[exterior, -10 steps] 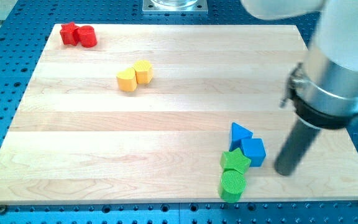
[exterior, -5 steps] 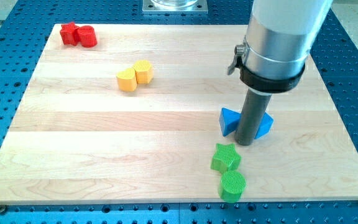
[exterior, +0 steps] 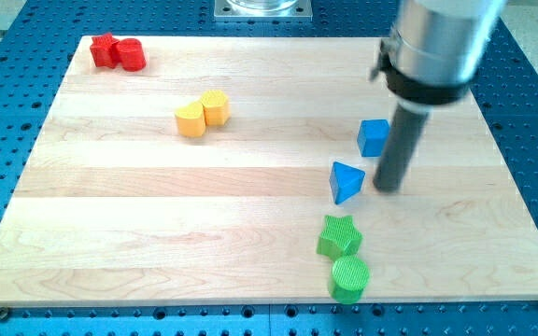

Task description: Separate the blue blocks from the green blocks

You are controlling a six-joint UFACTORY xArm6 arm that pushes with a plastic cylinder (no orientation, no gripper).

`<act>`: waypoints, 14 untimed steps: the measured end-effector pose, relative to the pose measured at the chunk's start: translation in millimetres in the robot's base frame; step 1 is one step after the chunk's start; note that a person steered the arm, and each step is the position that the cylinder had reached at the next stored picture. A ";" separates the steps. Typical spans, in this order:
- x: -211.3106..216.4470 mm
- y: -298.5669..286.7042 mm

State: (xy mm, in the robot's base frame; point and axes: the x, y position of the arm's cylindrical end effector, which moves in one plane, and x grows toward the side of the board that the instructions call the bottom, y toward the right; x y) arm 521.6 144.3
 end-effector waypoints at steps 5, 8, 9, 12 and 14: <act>35.9 -16.2; -48.9 5.8; -2.7 -8.5; -74.0 -25.1; -50.6 -25.2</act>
